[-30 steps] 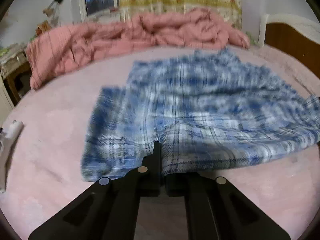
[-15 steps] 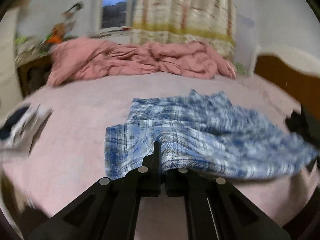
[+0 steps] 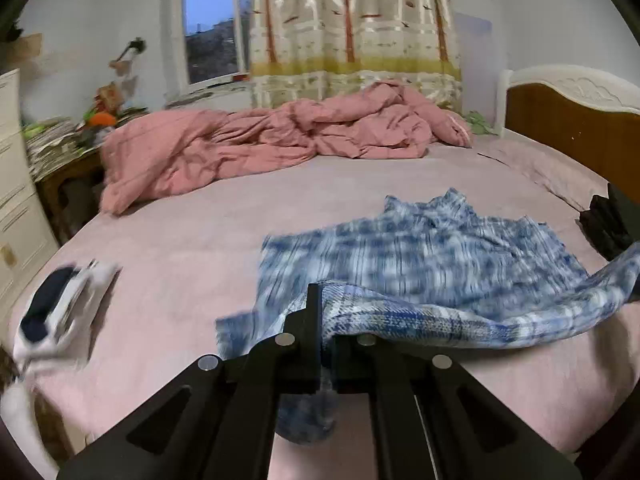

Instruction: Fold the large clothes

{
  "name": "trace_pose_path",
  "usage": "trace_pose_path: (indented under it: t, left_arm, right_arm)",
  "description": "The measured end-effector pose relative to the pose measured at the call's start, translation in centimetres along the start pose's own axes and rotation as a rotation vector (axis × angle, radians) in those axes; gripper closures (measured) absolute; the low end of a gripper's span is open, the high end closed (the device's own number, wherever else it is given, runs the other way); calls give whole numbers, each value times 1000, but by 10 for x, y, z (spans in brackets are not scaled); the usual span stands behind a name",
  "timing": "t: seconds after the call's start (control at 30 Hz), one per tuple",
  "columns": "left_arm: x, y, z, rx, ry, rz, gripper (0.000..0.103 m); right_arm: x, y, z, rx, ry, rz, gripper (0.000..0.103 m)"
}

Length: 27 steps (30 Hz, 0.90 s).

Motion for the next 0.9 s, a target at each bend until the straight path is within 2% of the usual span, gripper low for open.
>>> trace_pose_path:
  t: [0.07,0.13,0.17,0.27,0.5,0.73,0.9]
  left_arm:
    - [32,5,20,-23,25,-6,100]
    - [67,6,36,-9,88,-10,100]
    - [82,7,42,-8,109,-9,100]
    - [118,8,55,5,166,-14,100]
    - [192,2,58,26,282,-9,100]
    - [229,9,48,-64,288,-13,100]
    - [250,8,49,-61,291,-30,98]
  right_arm:
    - [24,0,21,35,27,71,101]
    - [52,-8,43,147,58,131,101]
    - [67,-7,51,165,75,127,101]
    - [108,7,69,89,83,89,101]
    - [194,24,76,100,173,66,101]
    - [241,41,79,74,183,47,101]
    - [262,38,75,93,196,54,101]
Point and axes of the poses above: each gripper's, at about its wrist camera, not at the fingertips, and x roughly the way its jaws point, y to its left, z to its top, the point moved 2 cm from there along x, roughly the way its jaws point, and after that the axes turned 2 degrees about x, right-handed, at the moved point
